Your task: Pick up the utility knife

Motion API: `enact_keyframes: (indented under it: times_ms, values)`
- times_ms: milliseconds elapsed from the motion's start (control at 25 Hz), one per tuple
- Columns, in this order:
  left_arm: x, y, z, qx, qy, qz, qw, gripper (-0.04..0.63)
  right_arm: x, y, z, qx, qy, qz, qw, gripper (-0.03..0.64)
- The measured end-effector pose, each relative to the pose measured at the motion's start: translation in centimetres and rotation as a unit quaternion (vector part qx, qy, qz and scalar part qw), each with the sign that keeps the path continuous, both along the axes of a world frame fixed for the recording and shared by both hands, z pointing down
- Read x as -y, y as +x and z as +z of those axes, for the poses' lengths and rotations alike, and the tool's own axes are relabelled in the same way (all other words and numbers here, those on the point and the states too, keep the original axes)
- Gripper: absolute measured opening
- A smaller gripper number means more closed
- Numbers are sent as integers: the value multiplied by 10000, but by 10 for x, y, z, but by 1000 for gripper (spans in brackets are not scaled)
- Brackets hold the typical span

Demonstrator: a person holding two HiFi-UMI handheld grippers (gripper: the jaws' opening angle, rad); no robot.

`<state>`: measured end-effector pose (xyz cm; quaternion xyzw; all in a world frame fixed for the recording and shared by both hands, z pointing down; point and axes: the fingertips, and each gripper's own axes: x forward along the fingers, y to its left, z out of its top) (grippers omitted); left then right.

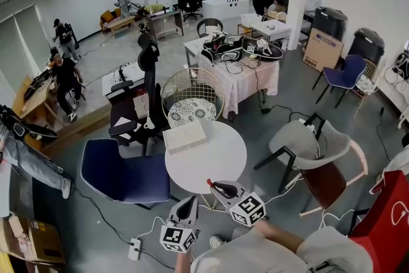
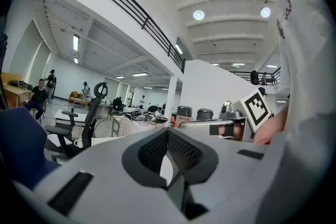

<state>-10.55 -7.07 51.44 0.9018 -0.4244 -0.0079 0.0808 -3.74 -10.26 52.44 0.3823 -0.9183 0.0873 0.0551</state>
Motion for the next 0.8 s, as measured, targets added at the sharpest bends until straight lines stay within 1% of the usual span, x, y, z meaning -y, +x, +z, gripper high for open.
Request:
enact_keyframes:
  times_ms: [200, 360, 560, 800]
  values:
    - [-12, 5, 1, 63, 10, -118, 9999, 12, -24, 14, -10, 88, 105, 44, 9999, 67]
    - [-22, 21, 1, 69, 15, -178, 9998, 12, -41, 29, -12, 139, 178, 22, 9997, 67]
    - [-47, 59, 0, 118, -6, -141, 9998, 12, -74, 53, -12, 65, 242, -157, 9996, 67]
    - [-92, 105, 1, 111, -40, 15, 9999, 12, -122, 90, -10, 99, 209, -78, 9997, 67]
